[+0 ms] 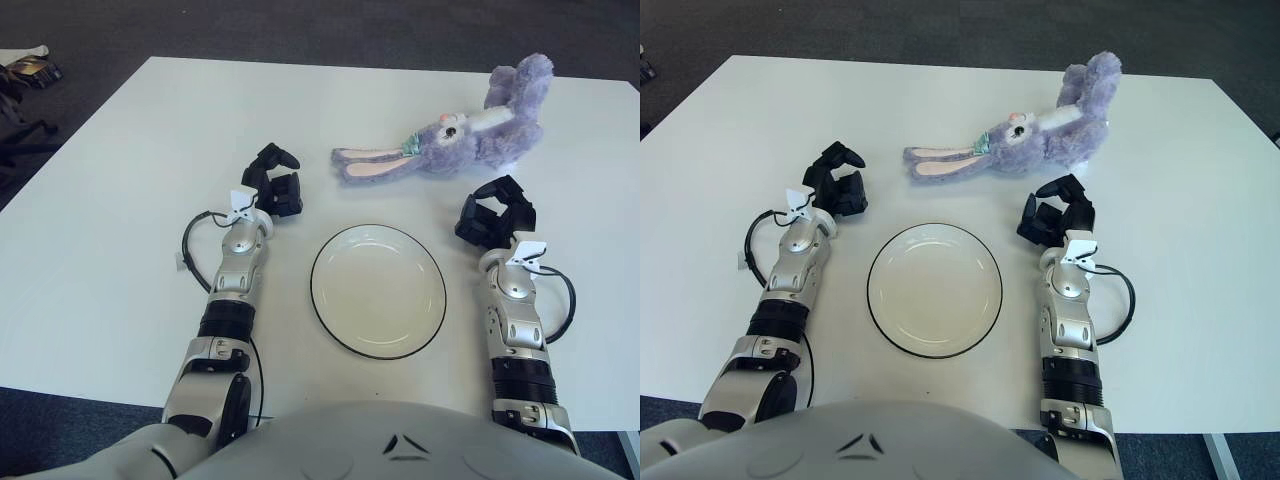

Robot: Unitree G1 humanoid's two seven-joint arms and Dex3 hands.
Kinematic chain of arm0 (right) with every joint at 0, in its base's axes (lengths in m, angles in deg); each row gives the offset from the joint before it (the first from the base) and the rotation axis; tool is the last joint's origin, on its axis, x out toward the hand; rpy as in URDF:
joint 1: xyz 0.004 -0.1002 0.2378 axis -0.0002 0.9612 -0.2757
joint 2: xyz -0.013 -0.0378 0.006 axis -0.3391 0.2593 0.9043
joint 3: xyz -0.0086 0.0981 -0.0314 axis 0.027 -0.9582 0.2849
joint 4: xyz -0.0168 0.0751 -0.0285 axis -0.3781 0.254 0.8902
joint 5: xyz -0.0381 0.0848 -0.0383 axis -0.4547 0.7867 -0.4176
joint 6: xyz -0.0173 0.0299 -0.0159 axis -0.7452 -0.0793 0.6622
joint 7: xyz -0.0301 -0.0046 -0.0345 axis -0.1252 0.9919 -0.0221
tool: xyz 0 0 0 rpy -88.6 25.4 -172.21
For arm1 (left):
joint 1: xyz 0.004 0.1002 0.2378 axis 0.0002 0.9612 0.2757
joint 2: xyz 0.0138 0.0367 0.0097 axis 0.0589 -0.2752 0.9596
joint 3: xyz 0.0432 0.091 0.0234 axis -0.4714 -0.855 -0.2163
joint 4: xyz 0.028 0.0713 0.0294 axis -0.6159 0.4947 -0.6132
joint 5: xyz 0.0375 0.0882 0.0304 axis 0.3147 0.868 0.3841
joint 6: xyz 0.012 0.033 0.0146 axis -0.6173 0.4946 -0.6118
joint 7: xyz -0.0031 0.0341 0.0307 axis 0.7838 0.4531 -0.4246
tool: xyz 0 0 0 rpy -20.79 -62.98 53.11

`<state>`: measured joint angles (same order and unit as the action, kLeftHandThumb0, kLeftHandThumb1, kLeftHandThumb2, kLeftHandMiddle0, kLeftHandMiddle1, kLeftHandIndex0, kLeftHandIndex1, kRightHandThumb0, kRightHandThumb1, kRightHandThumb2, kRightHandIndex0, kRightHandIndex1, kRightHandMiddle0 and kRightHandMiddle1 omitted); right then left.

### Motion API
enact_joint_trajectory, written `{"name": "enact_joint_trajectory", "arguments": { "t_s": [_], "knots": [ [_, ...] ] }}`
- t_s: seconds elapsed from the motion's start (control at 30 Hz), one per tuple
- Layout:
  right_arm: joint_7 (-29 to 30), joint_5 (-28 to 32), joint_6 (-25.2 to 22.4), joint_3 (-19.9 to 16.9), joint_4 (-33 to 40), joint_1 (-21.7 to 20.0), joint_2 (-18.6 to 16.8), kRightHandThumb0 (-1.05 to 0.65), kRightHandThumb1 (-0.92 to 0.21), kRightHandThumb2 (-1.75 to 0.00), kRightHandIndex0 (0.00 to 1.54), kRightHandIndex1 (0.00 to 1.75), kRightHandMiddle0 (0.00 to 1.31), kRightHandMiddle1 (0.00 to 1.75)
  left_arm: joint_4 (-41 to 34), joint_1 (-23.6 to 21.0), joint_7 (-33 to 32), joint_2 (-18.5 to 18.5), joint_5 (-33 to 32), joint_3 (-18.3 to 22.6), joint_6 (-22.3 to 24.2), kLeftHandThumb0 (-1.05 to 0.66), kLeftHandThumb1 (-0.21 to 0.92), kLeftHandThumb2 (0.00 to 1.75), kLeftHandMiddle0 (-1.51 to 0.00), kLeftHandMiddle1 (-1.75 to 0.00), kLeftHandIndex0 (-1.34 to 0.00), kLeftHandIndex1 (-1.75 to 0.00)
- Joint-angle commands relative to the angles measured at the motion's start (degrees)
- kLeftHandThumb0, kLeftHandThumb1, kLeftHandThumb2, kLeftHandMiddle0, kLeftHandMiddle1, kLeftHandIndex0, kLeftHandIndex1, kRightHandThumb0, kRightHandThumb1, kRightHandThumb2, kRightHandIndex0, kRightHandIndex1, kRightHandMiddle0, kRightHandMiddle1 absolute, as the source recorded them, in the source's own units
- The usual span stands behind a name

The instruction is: Put the doll into the plate.

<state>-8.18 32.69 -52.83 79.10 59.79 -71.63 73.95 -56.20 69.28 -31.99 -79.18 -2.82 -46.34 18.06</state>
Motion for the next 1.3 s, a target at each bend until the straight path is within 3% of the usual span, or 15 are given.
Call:
{"name": "enact_joint_trajectory", "arguments": {
  "t_s": [0.0, 0.73, 0.93, 1.03, 1.27],
  "knots": [
    [-0.19, 0.24, -0.30, 0.41, -4.05, 5.90, -2.93, -0.48, -0.34, -1.29, 1.26, 1.75, 0.60, 1.75, 2.09, 3.65, -0.48, -0.63, 0.33, -0.19, 0.55, -0.47, 0.30, 1.34, -1.19, -1.75, -0.62, -1.75],
    [1.26, -2.02, -2.94, 0.36, -1.44, 5.68, -1.95, -0.46, -0.39, -1.23, 1.17, 1.75, 0.56, 1.75, 2.83, 3.50, 0.08, -0.53, -0.13, -0.15, -0.68, -0.47, 0.30, 1.34, -1.20, -1.75, -0.62, -1.75],
    [2.11, -5.10, -4.53, 1.16, 1.98, 5.46, -0.94, -0.42, -0.54, -1.03, 1.17, 1.75, 0.44, 1.75, 2.75, 3.45, -0.03, -0.48, 0.04, -0.27, -0.37, -0.47, 0.30, 1.34, -1.20, -1.75, -0.62, -1.75],
    [2.72, -8.01, -5.53, 1.98, 3.25, 5.27, 0.13, -0.38, -0.71, -0.76, 1.19, 1.75, 0.36, 1.69, 2.71, 3.39, -0.05, -0.49, 0.05, -0.31, -0.15, -0.47, 0.30, 1.34, -1.20, -1.75, -0.62, -1.75],
    [7.54, -20.10, -12.01, 5.19, 6.11, 5.33, 1.61, -0.36, -0.90, -0.42, 1.20, 1.75, 0.34, 1.61, 2.74, 3.37, 0.13, -0.41, -0.03, -0.35, 0.27, -0.48, 0.29, 1.34, -1.20, -1.75, -0.62, -1.75]
  ]
}}
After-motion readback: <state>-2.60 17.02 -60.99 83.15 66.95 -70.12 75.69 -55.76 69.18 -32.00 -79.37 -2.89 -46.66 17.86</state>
